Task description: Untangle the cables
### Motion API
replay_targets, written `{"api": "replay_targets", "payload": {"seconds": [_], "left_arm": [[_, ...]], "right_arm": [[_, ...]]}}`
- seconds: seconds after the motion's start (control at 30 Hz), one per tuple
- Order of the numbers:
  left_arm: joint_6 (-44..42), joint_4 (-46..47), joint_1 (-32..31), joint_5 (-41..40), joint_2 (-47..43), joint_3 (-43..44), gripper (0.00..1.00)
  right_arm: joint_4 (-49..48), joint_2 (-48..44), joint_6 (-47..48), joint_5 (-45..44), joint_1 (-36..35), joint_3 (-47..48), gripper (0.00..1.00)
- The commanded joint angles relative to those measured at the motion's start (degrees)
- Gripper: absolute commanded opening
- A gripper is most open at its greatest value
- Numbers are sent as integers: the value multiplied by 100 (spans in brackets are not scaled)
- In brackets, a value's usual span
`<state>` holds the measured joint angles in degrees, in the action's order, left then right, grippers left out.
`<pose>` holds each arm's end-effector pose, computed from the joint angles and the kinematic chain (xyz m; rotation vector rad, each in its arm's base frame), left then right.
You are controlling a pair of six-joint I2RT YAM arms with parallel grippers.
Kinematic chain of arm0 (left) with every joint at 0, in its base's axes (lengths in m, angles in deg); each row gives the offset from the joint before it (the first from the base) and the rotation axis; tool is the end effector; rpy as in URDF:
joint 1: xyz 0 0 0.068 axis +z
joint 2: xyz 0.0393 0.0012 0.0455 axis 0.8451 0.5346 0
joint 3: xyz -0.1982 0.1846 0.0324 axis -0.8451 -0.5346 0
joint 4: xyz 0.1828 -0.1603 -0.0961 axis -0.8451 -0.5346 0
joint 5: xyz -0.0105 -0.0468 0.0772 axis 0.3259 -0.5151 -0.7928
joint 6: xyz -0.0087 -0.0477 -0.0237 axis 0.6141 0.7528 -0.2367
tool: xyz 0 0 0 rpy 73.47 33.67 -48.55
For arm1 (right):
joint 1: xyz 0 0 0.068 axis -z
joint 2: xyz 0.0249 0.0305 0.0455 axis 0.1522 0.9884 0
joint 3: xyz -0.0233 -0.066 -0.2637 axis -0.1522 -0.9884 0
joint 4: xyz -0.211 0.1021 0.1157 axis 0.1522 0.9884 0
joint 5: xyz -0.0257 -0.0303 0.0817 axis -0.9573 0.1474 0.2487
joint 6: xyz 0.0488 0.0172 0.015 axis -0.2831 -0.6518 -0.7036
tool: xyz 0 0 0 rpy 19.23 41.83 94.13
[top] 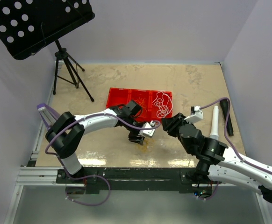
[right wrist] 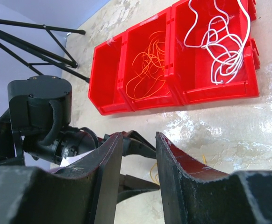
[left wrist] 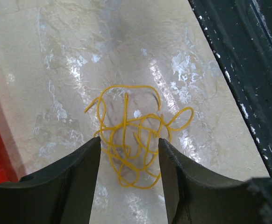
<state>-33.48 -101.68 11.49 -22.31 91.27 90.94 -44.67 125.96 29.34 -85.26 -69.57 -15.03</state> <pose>0.2127 -0.2582 0.1877 2.0466 1.4265 -0.9875 0.0963 0.1238 0.2945 0.4803 1.8470 0.7642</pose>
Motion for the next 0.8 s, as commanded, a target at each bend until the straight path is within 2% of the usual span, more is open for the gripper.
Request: {"api": "replay_targets", "payload": {"seconds": [0.0,0.13,0.3,0.53,0.67,0.73,0.77], "left_arm": [[176,273,-100,376,81,128,57],[528,703,-100,201,196,111,52],[757,1012,-100,130,266,137,32],[749,942,-109,289,126,-38,26],[827,995,-109,236,-58,-126,9],[898,1004,-109,262,-173,-179,9],[950,1030,-109,288,-199,-214,13]], "right_arm": [[-91,-29,-35,-104,-18,18,40],[76,-160,-123,-157,-18,27,40],[173,-319,-158,-210,-18,18,40],[314,-328,-202,-342,-18,89,40],[393,-415,-246,-403,-18,97,40],[437,-442,-290,-403,-18,106,40],[463,-442,-308,-403,-18,115,40]]}}
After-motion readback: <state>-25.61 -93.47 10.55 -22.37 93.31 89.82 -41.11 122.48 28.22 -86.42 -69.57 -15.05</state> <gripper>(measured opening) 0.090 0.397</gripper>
